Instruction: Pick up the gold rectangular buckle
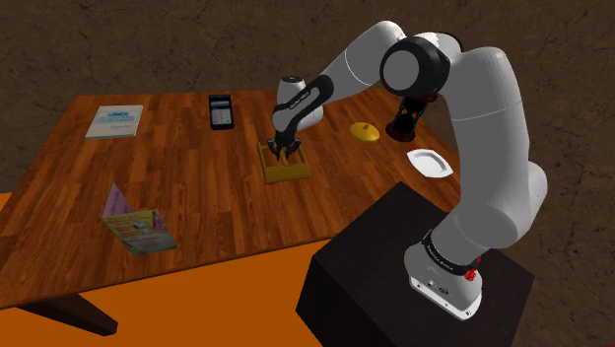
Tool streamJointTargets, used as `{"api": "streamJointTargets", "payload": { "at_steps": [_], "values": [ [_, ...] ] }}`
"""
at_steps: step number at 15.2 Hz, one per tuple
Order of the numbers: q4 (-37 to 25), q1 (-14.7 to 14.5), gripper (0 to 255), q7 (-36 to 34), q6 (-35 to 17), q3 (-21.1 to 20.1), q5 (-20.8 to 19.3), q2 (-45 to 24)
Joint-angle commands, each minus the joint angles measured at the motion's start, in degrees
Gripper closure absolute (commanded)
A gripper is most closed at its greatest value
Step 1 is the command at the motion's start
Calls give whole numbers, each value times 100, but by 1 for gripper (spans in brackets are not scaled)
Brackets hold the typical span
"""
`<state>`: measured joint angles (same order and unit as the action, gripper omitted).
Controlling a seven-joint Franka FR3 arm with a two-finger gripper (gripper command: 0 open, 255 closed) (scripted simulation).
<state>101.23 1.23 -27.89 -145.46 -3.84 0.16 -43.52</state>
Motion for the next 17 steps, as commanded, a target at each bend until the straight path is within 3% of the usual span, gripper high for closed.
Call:
{"api": "streamJointTargets", "payload": {
  "at_steps": [1, 8, 17],
  "values": [
    [2, -1, 255, -1, -7, 0, 0, -3],
    [-4, -1, 255, 0, -6, 0, 0, -9],
    [149, 20, 255, -7, 401, -23, 20, 552]
  ]
}}
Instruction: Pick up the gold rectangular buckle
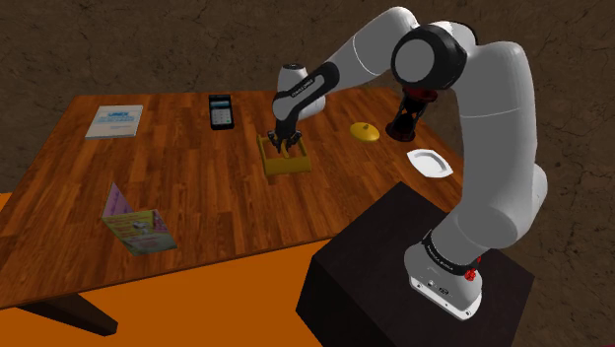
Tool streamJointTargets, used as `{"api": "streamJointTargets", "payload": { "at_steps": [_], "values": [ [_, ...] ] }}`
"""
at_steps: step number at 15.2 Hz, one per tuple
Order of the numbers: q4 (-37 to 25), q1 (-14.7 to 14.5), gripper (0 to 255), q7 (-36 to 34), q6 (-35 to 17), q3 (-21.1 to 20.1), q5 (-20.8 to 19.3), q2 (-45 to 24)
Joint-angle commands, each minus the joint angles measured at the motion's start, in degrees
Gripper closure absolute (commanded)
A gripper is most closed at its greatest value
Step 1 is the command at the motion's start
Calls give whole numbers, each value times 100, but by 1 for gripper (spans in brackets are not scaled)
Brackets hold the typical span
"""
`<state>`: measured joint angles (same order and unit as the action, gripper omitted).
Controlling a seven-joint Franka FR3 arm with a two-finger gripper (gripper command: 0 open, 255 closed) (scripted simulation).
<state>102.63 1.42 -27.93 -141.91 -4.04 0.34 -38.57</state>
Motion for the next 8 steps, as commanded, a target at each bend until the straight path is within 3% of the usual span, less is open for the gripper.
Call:
{"api": "streamJointTargets", "payload": {
  "at_steps": [1, 8],
  "values": [
    [22, 3, 255, -3, 92, -5, 5, 117],
    [54, 14, 255, -7, 353, -17, 18, 410]
  ]
}}
